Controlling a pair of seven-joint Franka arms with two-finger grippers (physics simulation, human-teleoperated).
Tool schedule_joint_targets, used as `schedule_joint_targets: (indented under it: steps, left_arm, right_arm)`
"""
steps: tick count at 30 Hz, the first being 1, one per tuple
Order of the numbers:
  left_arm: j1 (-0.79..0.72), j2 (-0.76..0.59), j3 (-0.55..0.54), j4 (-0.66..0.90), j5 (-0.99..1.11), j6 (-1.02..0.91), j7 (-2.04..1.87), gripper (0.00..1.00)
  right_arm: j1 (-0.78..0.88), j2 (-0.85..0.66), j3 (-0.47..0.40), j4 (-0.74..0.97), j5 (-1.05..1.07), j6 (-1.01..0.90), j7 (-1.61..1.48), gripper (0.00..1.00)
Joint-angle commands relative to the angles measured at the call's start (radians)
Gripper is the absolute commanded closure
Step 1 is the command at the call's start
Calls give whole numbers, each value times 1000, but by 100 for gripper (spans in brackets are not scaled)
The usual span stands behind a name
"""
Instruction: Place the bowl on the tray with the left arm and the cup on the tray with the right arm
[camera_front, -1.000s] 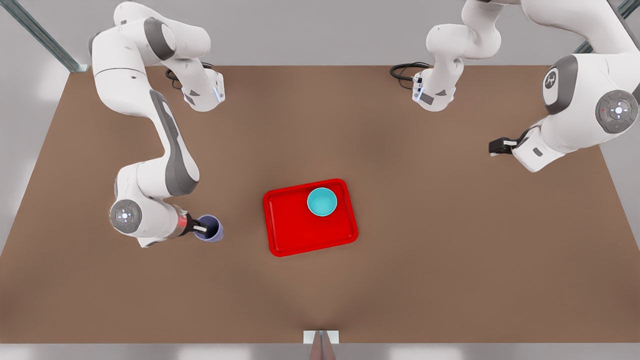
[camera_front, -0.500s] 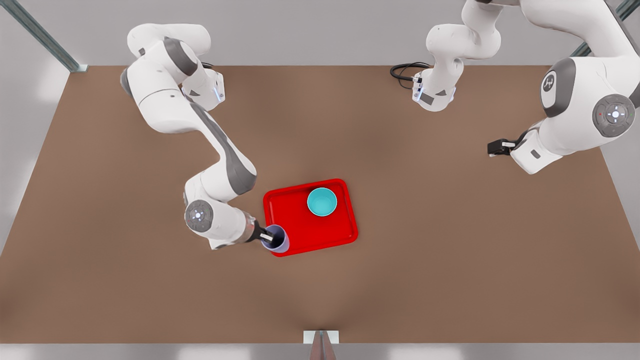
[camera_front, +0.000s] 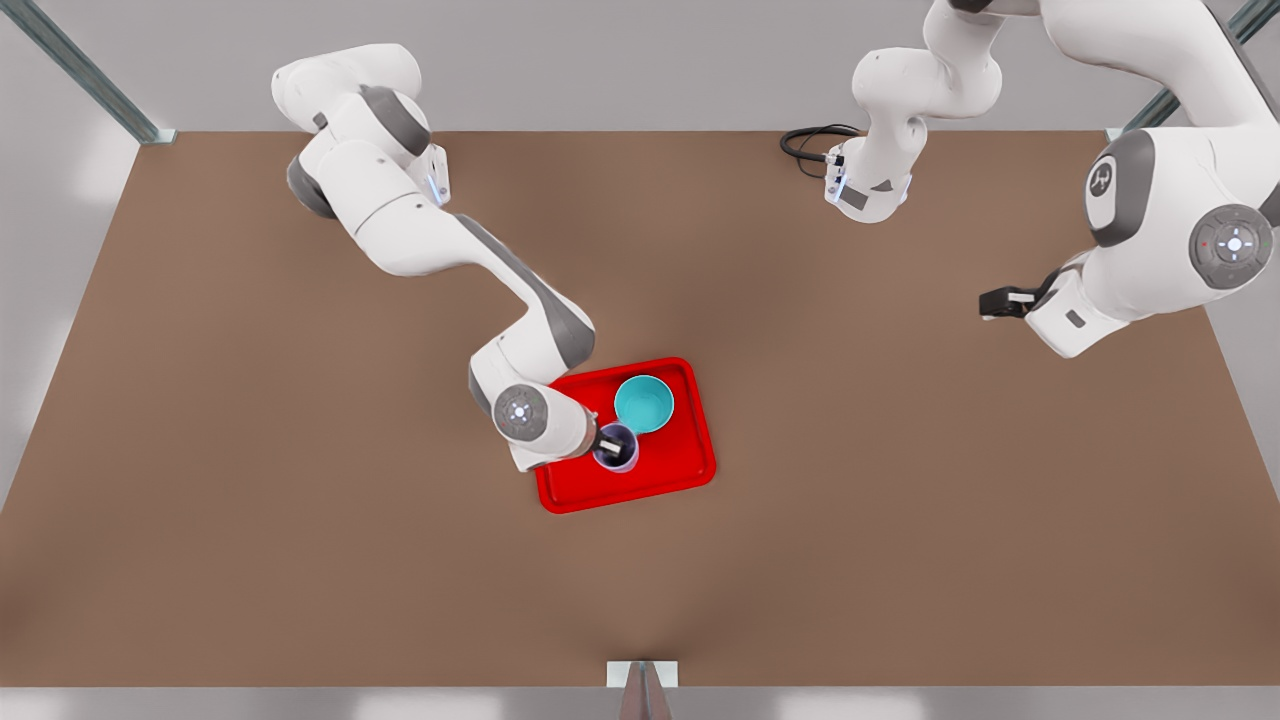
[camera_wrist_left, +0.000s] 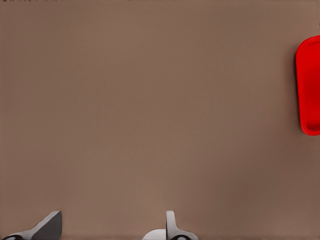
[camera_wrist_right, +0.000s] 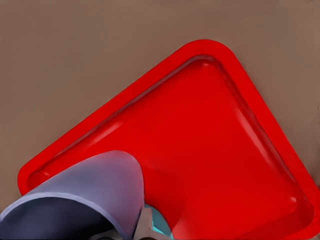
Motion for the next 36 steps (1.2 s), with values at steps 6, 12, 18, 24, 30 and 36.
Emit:
schedule_joint_targets:
  steps: [6,12,18,24,30,36]
  left_arm:
    - [2,0,0,0,1,2,1,0]
    - [2,3,0,0,-1,5,-1,0]
    - [2,3,2,0,1,6,-1,0]
    - [2,3,0,0,1,6,-2,0]
    - [-1,20,-12,14,5,5,-6,0]
    - [-6,32,-14,23,9,12,-12,0]
  right_arm:
    - [3,18,-16,-1,-50,-1,1,77]
    - [9,21,-16,-7,-53,-1,14,6]
    - [22,13,-18,0,-52,-3,14,0]
    - [-247,-369,-30,-24,-56,-271,-300,0]
    - [-347,-654,-315,-331,14,-351,-831,0]
    - [-354,-712,-391,-507,16,-227,-889,0]
